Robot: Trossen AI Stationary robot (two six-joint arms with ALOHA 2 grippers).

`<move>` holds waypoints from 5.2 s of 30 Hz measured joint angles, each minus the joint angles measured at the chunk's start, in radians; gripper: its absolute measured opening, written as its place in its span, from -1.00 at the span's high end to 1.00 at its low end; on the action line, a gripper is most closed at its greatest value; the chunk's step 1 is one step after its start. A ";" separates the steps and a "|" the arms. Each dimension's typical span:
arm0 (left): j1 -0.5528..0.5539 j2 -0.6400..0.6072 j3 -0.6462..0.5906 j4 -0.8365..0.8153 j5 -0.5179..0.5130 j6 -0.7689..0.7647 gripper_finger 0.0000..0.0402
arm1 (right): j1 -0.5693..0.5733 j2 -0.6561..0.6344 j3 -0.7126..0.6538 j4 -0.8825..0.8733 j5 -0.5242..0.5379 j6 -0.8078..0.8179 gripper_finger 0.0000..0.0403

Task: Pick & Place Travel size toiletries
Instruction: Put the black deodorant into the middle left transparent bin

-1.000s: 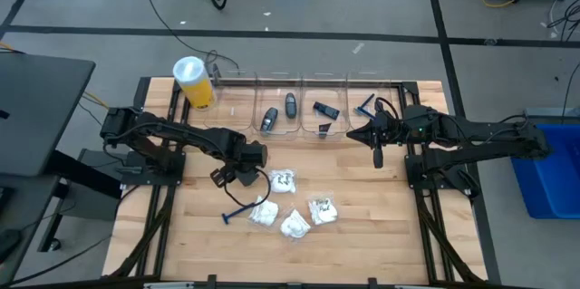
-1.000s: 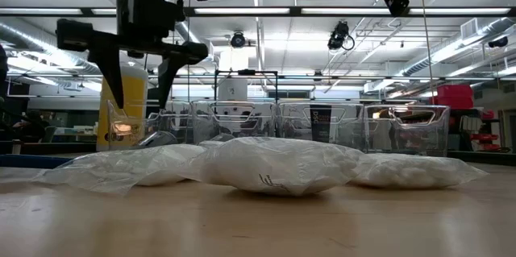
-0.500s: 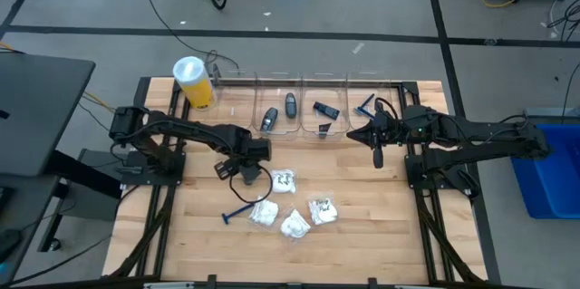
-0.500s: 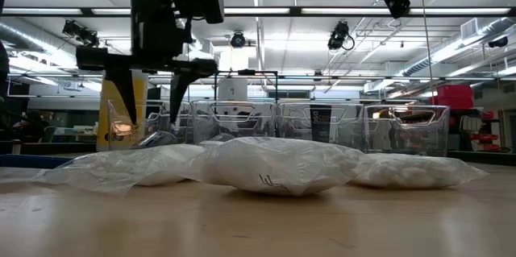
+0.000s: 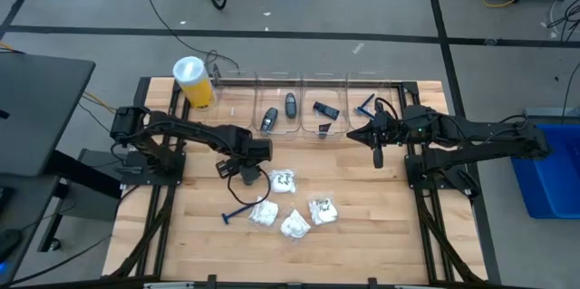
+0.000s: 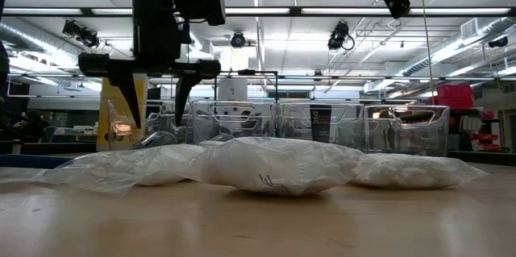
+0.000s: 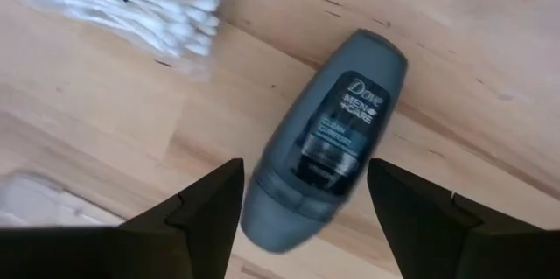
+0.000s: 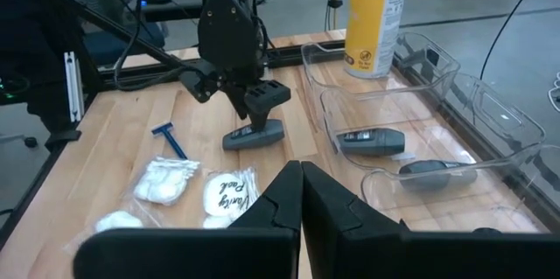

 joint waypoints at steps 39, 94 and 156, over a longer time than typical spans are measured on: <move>-0.004 0.069 -0.092 0.052 0.041 0.059 -0.25 | 0.000 0.000 0.000 -0.008 0.027 0.000 0.97; -0.008 0.068 -0.091 0.061 0.037 0.048 -0.11 | 0.000 0.000 0.000 -0.008 0.026 0.000 0.97; -0.026 0.068 0.412 0.099 -0.077 -0.616 -0.11 | 0.000 0.000 0.000 -0.006 0.025 0.000 0.97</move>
